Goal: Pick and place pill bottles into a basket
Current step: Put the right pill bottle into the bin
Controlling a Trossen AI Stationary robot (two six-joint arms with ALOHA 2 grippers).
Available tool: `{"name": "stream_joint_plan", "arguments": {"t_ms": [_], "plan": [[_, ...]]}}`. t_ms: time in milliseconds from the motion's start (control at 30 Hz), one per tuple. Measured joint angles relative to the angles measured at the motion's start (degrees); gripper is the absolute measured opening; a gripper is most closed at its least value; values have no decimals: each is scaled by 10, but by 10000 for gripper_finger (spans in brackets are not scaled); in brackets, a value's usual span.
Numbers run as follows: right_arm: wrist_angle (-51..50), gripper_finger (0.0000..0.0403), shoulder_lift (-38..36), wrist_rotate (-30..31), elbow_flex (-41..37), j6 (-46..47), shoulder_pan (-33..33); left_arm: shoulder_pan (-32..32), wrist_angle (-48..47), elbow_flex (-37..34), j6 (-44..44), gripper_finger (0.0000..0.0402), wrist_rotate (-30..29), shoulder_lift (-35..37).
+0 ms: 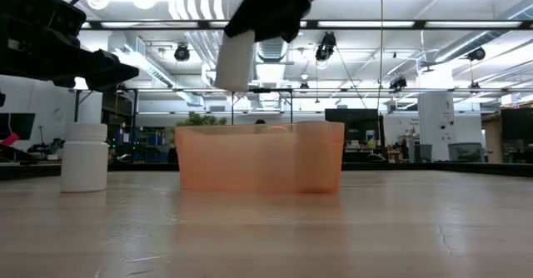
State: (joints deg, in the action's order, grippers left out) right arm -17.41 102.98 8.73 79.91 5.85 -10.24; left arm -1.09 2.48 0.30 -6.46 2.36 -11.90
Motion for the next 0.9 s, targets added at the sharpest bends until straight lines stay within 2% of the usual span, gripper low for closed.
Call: {"name": "stream_joint_plan", "arguments": {"t_ms": [300,900], "plan": [[-2,152,1,-2,-50,34,-1,0,0,0,0,245,0,0],[5,152,1,-2,-76,36,-2,0,0,0,0,245,0,-1]]}}
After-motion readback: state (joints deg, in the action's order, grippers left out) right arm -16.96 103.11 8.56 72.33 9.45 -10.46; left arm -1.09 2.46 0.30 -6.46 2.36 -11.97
